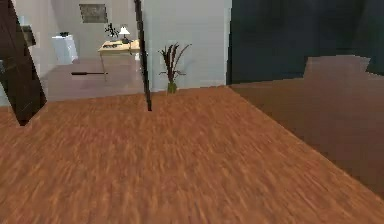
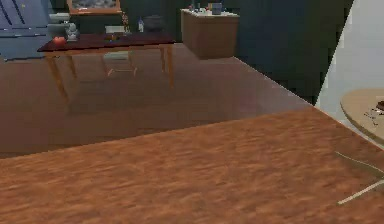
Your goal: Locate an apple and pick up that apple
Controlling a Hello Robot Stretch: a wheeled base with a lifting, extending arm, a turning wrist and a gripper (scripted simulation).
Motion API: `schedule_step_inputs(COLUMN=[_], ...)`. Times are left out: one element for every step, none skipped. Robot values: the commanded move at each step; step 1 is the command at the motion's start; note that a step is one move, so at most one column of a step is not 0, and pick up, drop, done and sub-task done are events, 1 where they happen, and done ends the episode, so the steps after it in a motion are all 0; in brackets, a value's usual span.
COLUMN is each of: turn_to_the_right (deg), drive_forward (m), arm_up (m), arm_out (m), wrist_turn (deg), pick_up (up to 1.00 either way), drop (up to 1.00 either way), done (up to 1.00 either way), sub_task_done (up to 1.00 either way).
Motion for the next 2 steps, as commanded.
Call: schedule_step_inputs(turn_to_the_right=[42.0, 0.0], drive_forward=[0.0, 1.0], arm_up=[0.0, 0.0], arm_out=[0.0, 0.0], wrist_turn=[0.0, 0.0], pick_up=[0.0, 0.0], drop=[0.0, 0.0], done=[0.0, 0.0], sub_task_done=[0.0, 0.0])
